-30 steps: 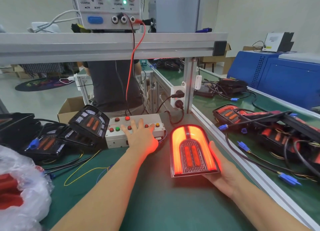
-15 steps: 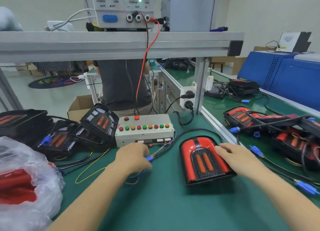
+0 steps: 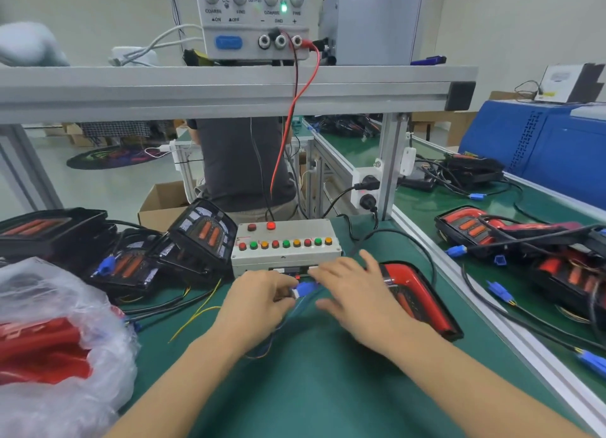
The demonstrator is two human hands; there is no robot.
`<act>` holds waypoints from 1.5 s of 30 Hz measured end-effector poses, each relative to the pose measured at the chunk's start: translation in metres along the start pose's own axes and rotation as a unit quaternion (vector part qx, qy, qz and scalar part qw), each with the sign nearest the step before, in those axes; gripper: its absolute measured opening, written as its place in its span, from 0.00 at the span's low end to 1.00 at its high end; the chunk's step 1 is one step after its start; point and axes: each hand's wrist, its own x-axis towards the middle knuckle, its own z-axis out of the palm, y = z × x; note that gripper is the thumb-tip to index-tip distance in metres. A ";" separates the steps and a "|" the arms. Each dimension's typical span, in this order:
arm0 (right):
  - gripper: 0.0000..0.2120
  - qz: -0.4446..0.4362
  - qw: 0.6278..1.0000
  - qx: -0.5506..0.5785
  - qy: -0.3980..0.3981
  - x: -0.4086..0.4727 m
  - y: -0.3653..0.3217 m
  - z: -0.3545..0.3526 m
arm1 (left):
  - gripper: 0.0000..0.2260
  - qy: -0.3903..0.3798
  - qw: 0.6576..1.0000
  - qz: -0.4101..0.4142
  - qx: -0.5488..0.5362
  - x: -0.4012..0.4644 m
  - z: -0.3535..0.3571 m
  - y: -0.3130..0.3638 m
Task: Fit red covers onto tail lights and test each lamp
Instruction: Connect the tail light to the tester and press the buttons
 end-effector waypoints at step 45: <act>0.15 0.407 0.659 0.631 -0.027 -0.101 0.088 -0.013 | 0.10 -0.276 0.758 -0.256 -0.532 -0.005 0.060 0.093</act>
